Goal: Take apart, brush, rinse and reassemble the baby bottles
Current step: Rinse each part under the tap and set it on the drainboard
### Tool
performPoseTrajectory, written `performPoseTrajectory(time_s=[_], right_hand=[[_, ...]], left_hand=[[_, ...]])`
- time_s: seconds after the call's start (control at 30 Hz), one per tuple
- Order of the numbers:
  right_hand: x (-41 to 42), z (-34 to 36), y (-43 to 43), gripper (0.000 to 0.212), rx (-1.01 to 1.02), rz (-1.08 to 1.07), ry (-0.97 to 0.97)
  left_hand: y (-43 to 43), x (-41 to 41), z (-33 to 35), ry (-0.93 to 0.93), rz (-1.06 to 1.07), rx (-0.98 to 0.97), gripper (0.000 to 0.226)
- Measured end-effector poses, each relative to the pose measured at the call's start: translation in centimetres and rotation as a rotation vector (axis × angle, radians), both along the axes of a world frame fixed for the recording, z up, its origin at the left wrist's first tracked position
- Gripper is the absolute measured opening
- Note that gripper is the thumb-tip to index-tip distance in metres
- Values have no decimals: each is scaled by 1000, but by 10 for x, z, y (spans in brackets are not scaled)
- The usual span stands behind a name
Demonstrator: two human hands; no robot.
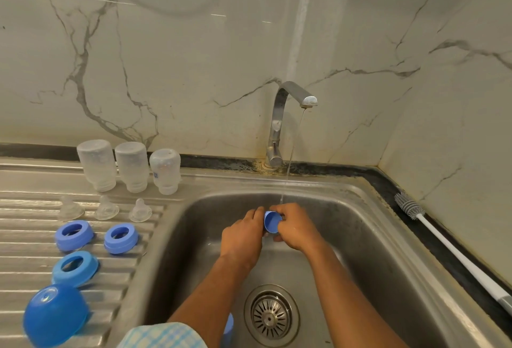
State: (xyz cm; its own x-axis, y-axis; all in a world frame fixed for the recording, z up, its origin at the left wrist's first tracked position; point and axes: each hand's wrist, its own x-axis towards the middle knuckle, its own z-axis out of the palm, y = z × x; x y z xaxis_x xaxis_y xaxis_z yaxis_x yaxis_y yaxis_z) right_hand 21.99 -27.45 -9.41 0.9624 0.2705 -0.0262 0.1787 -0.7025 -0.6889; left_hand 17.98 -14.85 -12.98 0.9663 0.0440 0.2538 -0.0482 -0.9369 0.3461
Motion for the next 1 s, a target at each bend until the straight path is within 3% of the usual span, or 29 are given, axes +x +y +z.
performPoseTrajectory(time_s=[0.17, 0.27, 0.37, 0.47, 0.57, 0.67, 0.83, 1.0], right_hand=[[1, 0, -3, 6, -83, -275, -212], [1, 3, -6, 11, -117, -381, -290], [1, 4, -3, 3, -118, -374, -257], [6, 3, 0, 16, -222, -338, -205], [9, 6, 1, 7, -293, -326, -246], [12, 3, 2, 12, -300, -296, -258], [18, -2, 0, 13, -45, -97, 47], [6, 19, -8, 18, 326, -127, 185]], left_hand=[[-10, 1, 6, -35, -80, 34, 53], [-16, 2, 12, -84, -88, 30, 55], [-16, 2, 14, -133, -95, 33, 58], [-11, 0, 14, -146, -110, 53, 59], [-7, 2, 12, -159, -99, 45, 56], [-8, 5, 9, -140, -86, 45, 56], [-5, 8, -1, -31, -32, 61, 52], [-2, 9, 6, 2, 42, -76, 49]])
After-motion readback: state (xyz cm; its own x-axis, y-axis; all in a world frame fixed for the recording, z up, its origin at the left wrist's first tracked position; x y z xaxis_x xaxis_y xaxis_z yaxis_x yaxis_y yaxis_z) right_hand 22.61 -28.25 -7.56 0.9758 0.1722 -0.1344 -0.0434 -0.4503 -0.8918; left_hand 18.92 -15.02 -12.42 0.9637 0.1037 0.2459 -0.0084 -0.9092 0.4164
